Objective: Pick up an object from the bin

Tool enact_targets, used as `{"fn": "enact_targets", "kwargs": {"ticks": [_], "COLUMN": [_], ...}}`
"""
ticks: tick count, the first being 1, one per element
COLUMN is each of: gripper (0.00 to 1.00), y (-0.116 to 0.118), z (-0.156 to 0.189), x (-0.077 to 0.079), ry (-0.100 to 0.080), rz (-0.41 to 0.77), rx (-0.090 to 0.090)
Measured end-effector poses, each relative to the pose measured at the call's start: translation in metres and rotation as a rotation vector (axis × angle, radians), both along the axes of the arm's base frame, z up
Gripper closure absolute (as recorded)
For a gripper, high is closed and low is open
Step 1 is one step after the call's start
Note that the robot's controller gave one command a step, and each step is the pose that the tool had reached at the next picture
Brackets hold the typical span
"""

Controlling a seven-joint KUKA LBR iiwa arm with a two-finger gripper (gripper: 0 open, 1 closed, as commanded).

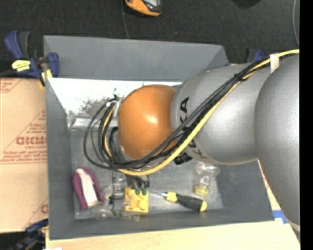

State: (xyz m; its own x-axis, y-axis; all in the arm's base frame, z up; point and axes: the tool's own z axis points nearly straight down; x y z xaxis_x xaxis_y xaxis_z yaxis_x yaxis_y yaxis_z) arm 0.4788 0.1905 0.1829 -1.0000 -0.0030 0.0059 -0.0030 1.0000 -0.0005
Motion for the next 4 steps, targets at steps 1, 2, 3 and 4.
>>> {"fn": "enact_targets", "kwargs": {"ticks": [1, 2, 3, 4], "gripper": [0.00, 0.00, 0.00, 0.00], "y": [-0.001, -0.065, -0.074, -0.140], "z": [0.003, -0.097, -0.090, -0.083], "x": [0.002, 0.016, 0.006, 0.008], "ry": [-0.007, -0.013, -0.012, -0.009], "rz": [-0.004, 0.103, 0.062, 0.102], "rx": [0.002, 0.003, 0.006, 0.000]}}
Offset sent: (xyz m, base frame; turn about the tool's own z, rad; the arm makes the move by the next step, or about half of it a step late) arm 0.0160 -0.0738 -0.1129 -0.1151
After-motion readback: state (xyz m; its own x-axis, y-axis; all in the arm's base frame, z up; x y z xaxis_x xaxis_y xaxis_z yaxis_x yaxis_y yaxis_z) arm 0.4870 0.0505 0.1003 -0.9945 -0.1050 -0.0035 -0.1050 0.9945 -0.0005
